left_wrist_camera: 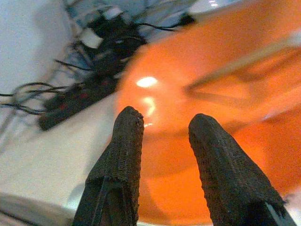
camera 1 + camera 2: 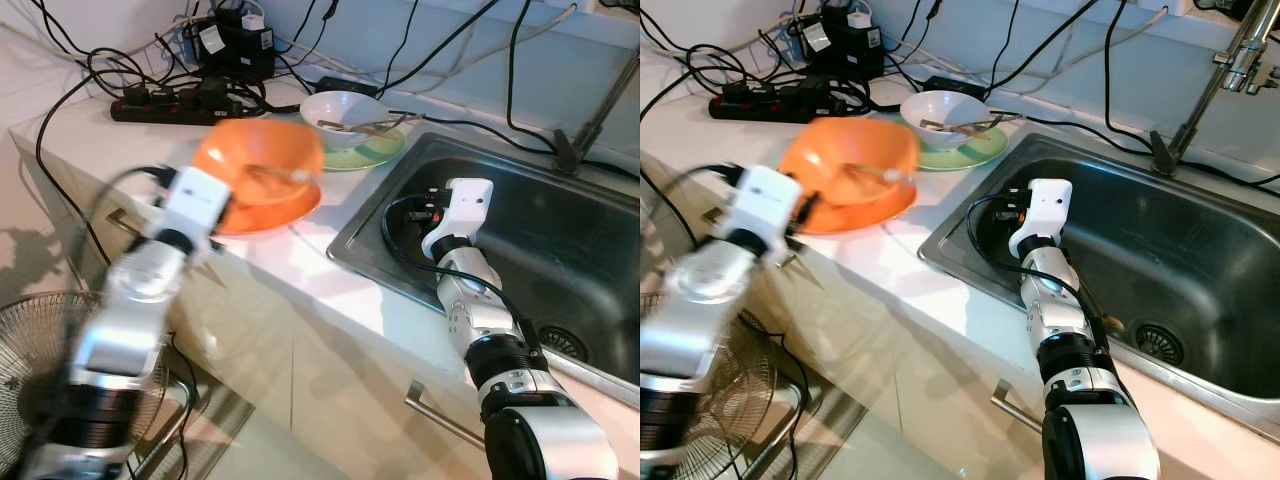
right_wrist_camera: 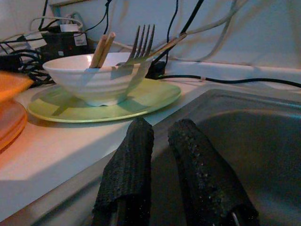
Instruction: Kitchen organization
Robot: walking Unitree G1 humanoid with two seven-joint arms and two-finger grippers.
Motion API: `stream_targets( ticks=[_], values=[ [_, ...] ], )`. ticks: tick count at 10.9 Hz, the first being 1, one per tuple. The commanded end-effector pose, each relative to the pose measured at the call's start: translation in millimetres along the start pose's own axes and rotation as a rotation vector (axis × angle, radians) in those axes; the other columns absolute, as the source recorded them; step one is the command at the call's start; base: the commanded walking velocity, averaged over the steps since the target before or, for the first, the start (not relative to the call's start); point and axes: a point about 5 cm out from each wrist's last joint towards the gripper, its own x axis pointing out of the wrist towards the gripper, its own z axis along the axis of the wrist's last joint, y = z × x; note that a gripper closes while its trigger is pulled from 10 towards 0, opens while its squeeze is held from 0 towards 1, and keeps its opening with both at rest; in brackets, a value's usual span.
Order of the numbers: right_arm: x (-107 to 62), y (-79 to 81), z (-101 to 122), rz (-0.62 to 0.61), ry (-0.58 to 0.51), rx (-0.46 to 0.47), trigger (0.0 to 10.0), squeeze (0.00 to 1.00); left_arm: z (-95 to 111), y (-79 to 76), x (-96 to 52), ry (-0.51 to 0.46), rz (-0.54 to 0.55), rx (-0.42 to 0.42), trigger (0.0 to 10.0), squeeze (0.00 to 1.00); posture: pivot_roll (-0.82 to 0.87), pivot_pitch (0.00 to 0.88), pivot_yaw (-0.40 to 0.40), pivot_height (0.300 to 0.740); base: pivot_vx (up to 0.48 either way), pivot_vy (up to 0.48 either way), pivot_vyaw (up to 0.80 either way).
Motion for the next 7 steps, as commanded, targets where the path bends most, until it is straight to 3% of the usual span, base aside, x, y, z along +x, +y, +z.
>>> stream_targets(
  ticks=[1,3,4,5,7],
  values=[
    [-0.1,-3.5,2.6,-0.007,-0.013,0.001,10.0,0.00,5.8,6.3,-1.9,-0.015,0.026,0.014,10.0,0.00,0.24,0.043,-0.056,0.740,0.000,0.000,0.00],
    [0.4,-3.8,3.4,-0.009,-0.016,0.001,10.0,0.00,25.7,31.4,-6.2,-0.070,0.098,0.059,10.0,0.00,0.25,0.043,-0.059,0.740,0.000,0.000,0.00],
    [0.8,-3.6,3.8,-0.009,-0.017,0.003,10.0,0.00,43.7,31.8,-5.4,-0.142,0.102,0.060,10.0,0.00,0.25,0.041,-0.059,0.740,0.000,0.000,0.00],
    [1.0,-3.3,4.0,-0.009,-0.018,0.004,10.0,0.00,65.0,24.6,-4.4,-0.269,0.058,0.072,10.0,0.00,0.25,0.040,-0.059,0.740,0.000,0.000,0.00],
    [0.7,-3.8,3.6,-0.013,-0.018,0.005,10.0,0.00,76.1,3.1,-5.4,-0.345,-0.123,0.140,10.0,0.00,0.24,0.037,-0.055,0.740,0.000,0.000,0.00]
  ],
)
